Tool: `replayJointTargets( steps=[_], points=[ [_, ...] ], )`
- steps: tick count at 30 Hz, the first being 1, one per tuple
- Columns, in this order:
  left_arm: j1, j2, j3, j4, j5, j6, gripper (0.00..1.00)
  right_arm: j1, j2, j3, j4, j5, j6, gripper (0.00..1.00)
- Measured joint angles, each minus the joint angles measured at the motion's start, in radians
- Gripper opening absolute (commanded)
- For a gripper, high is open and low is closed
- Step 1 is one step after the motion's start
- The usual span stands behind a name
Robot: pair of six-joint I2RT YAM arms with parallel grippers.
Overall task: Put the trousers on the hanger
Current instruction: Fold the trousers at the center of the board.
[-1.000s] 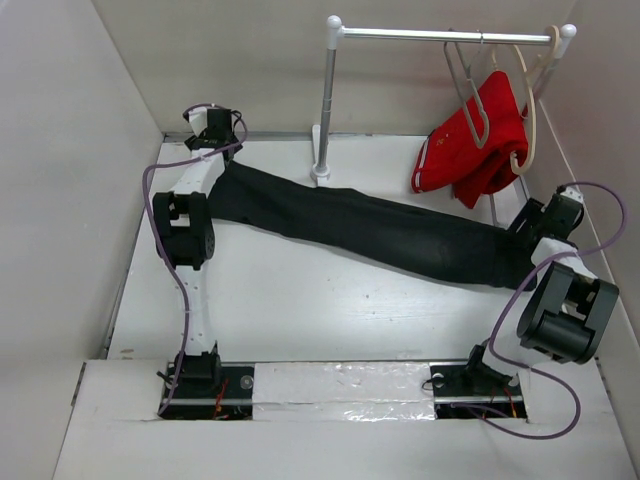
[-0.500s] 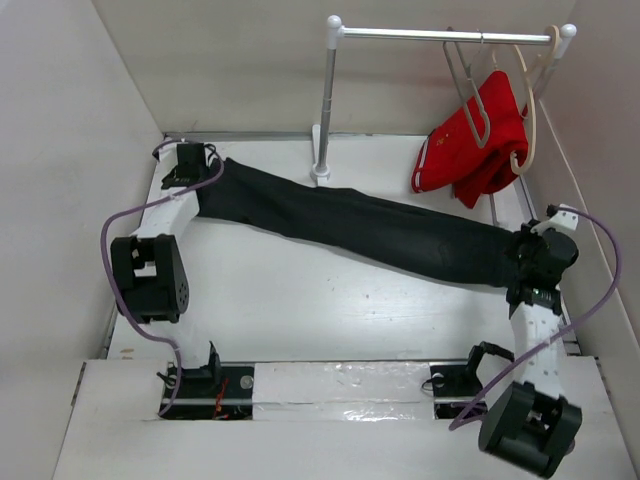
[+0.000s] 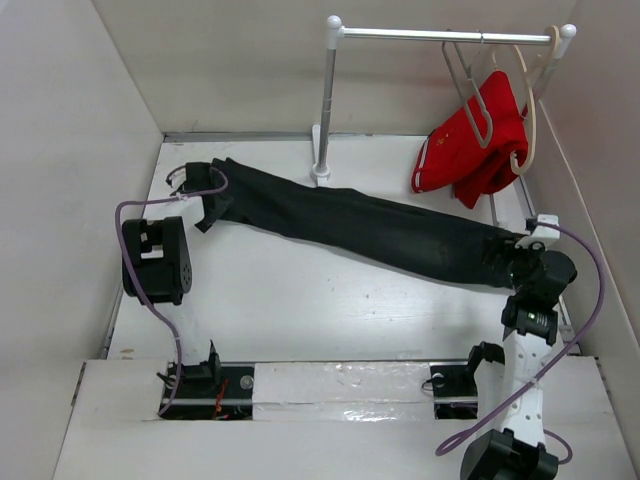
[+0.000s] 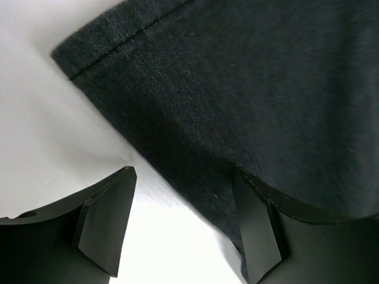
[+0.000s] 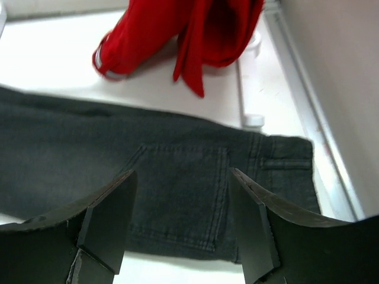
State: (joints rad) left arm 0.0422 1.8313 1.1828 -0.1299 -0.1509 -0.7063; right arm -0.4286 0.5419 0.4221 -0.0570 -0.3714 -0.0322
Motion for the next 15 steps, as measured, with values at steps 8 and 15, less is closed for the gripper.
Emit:
replayJointTargets(
  steps=[8,15],
  points=[
    [0.004,0.084,0.04,0.067,0.025,-0.037,0.58,0.005,-0.005,-0.05,-0.045,-0.058,-0.043,0.7],
    [0.008,0.123,0.055,0.104,0.011,-0.049,0.0,0.005,0.028,-0.068,-0.042,-0.058,-0.049,0.69]
  ],
)
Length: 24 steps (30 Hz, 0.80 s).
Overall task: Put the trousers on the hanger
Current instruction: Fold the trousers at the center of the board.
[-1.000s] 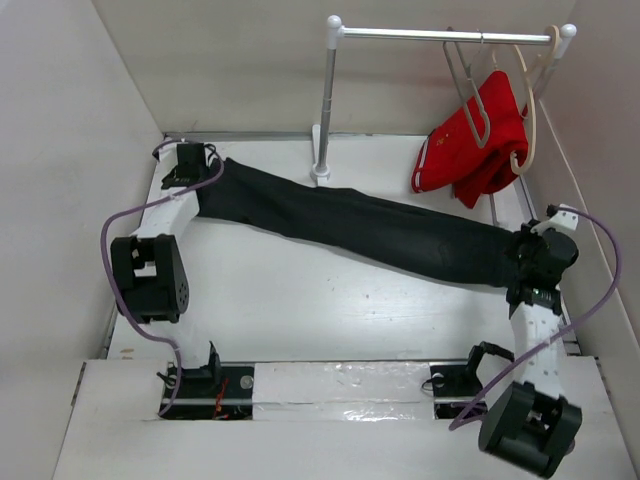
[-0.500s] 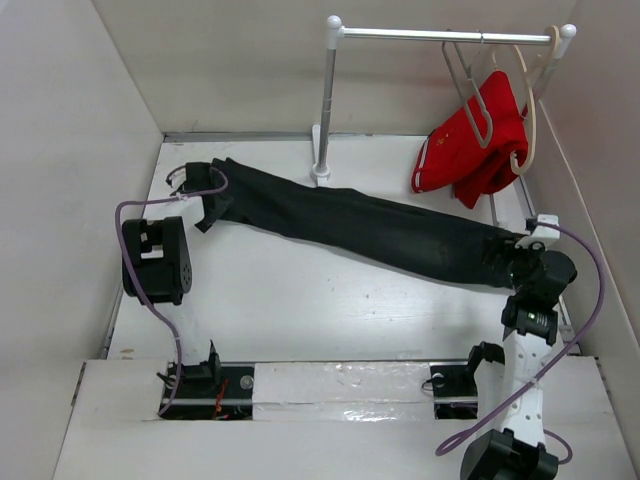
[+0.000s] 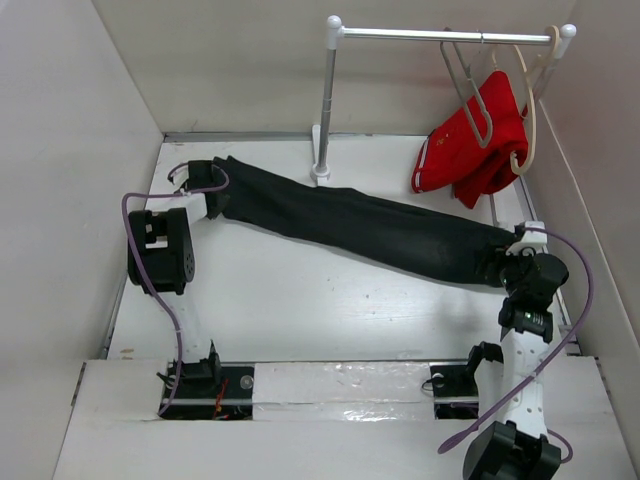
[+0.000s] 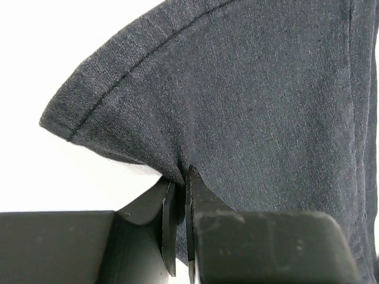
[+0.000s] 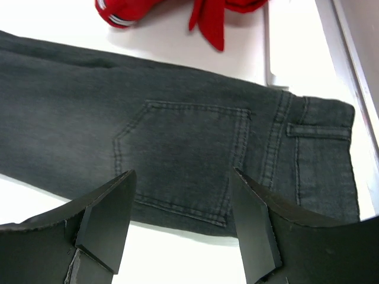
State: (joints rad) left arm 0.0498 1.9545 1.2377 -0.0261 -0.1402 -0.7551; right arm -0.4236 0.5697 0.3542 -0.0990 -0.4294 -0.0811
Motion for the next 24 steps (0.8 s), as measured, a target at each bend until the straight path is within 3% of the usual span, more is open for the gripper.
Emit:
replayJointTargets(
  steps=[2,3,4,6,9,12,13,15,16,17,19,21,24],
  points=[
    [0.002,0.001,0.001,0.0,-0.002,0.003,0.0,0.0,-0.001,0.0,-0.005,0.016,-0.004,0.61],
    [0.004,0.0,0.001,-0.001,-0.003,0.005,0.0,0.0,-0.005,0.0,-0.007,0.026,-0.006,0.52],
    [0.006,0.0,0.002,-0.003,-0.01,0.013,0.0,0.0,-0.011,0.0,-0.009,0.035,-0.008,0.27],
    [0.013,-0.002,0.006,-0.019,-0.037,0.03,0.0,0.0,-0.027,-0.001,-0.014,0.06,-0.006,0.06],
    [0.031,-0.023,0.007,-0.074,-0.106,0.061,0.0,0.0,-0.042,-0.017,-0.021,0.087,0.003,0.01],
    [0.067,-0.07,-0.008,-0.126,-0.161,0.086,0.0,0.0,-0.047,-0.043,-0.028,0.097,0.023,0.19],
    [0.082,-0.093,-0.022,-0.138,-0.177,0.092,0.0,0.0,-0.048,-0.048,-0.035,0.098,0.031,0.42],
    [0.103,-0.153,-0.061,-0.166,-0.211,0.098,0.0,0.0,-0.052,-0.059,-0.047,0.103,0.051,0.64],
    [0.111,-0.184,-0.083,-0.182,-0.23,0.1,0.0,0.0,-0.06,-0.062,-0.055,0.105,0.053,0.8],
    [0.119,-0.216,-0.103,-0.203,-0.251,0.101,0.0,0.0,-0.068,-0.063,-0.059,0.108,0.067,0.85],
    [0.122,-0.265,-0.131,-0.239,-0.291,0.097,0.26,0.0,-0.085,-0.064,-0.059,0.126,0.08,0.93],
    [0.121,-0.307,-0.146,-0.27,-0.316,0.098,0.57,0.0,-0.094,-0.07,-0.055,0.156,0.096,0.93],
    [0.115,-0.365,-0.152,-0.276,-0.305,0.097,0.6,-0.002,-0.085,-0.096,-0.048,0.197,0.123,0.93]
  ],
)
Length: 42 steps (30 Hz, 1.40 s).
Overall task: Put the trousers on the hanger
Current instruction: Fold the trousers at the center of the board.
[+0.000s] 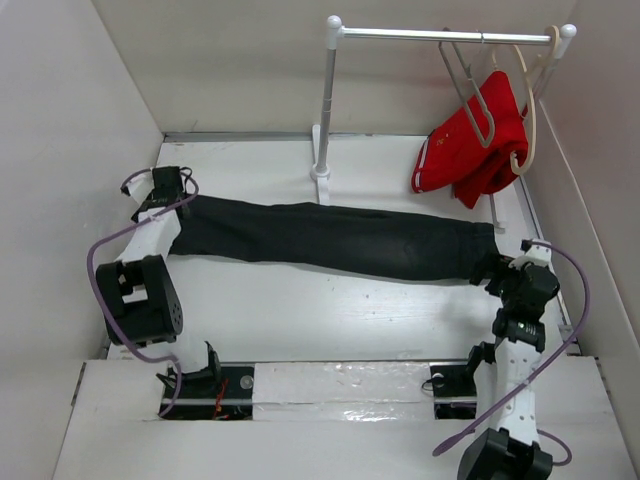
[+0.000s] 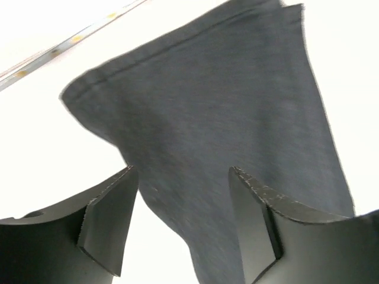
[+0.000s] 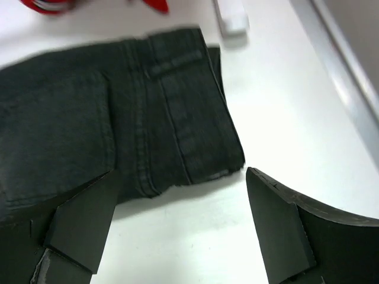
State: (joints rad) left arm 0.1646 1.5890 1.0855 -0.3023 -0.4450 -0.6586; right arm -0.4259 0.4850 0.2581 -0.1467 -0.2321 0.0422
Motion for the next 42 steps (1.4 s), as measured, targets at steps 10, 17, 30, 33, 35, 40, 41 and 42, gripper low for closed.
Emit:
replayJointTargets(
  steps=[10,17,30,33,35,40,41,42],
  points=[
    [-0.301,-0.332,-0.119,0.235,0.225,-0.016,0.0,-0.078,0.283,-0.065,0.152,0.003,0.107,0.96],
    [-0.554,-0.415,-0.386,0.45,0.339,-0.111,0.0,-0.076,0.566,-0.047,0.417,-0.066,0.177,0.92],
    [-0.813,-0.162,-0.331,0.542,0.185,-0.101,0.0,-0.024,0.474,-0.109,0.558,0.02,0.302,0.2],
    [-0.813,-0.135,-0.331,0.556,0.168,-0.101,0.0,-0.021,0.364,-0.103,0.534,0.059,0.293,0.35],
    [-0.813,-0.127,-0.331,0.562,0.163,-0.101,0.0,-0.019,0.313,-0.095,0.5,0.073,0.285,0.74],
    [-0.813,-0.126,-0.331,0.592,0.161,-0.101,0.0,-0.018,0.225,-0.076,0.4,0.087,0.249,1.0],
    [-0.813,-0.126,-0.331,0.597,0.161,-0.102,0.0,-0.018,0.227,-0.076,0.396,0.089,0.249,1.0],
    [-0.813,-0.126,-0.331,0.602,0.161,-0.102,0.0,-0.018,0.235,-0.076,0.398,0.091,0.25,1.0]
  ],
)
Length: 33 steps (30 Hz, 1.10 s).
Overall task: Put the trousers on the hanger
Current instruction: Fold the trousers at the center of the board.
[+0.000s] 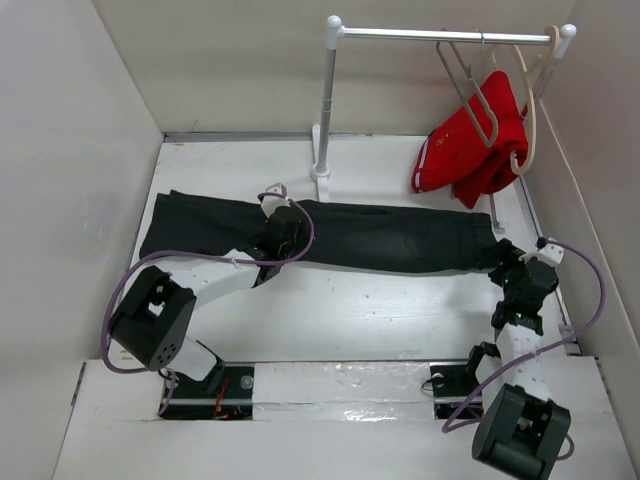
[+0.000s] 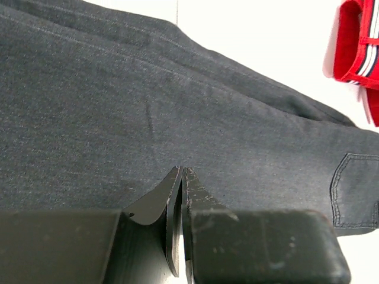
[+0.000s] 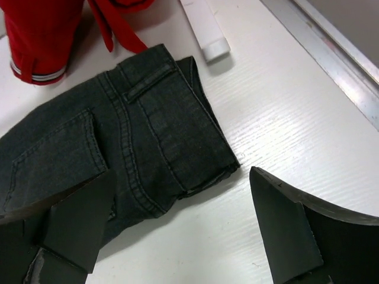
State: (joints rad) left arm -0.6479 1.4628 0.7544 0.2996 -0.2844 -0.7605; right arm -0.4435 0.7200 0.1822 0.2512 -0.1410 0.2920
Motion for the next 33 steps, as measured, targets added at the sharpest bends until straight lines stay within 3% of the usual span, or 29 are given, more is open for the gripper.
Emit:
replayJointTargets(
  steps=[9,15,18,19,21,22,25,29,33],
  points=[
    [0.0,0.0,0.001,0.01,-0.022,0.017,0.01,0.006,0.445,0.072,0.113,-0.055,0.037,1.0],
    [0.0,0.009,0.015,0.012,-0.028,0.029,0.01,0.032,0.559,0.05,0.333,-0.051,0.159,0.88],
    [0.0,0.01,0.015,0.011,-0.031,0.037,0.01,0.06,0.614,0.048,0.411,-0.038,0.204,0.63],
    [0.0,0.011,0.015,0.012,-0.033,0.039,0.01,0.068,0.631,0.045,0.435,-0.034,0.218,0.48],
    [0.0,0.014,0.015,0.012,-0.04,0.043,0.01,0.076,0.654,0.032,0.483,-0.03,0.241,0.34],
    [0.0,0.019,0.016,0.011,-0.044,0.046,0.01,0.078,0.657,0.024,0.502,-0.026,0.249,0.2],
    [0.0,0.046,0.028,0.006,-0.063,0.051,0.01,0.085,0.64,0.003,0.531,-0.008,0.256,0.0],
    [-0.007,0.08,0.042,0.002,-0.097,0.061,0.01,0.087,0.546,-0.026,0.5,0.015,0.254,0.0],
    [-0.05,0.106,0.052,-0.003,-0.143,0.075,0.0,0.087,0.303,-0.039,0.319,0.029,0.21,0.0]
  ],
)
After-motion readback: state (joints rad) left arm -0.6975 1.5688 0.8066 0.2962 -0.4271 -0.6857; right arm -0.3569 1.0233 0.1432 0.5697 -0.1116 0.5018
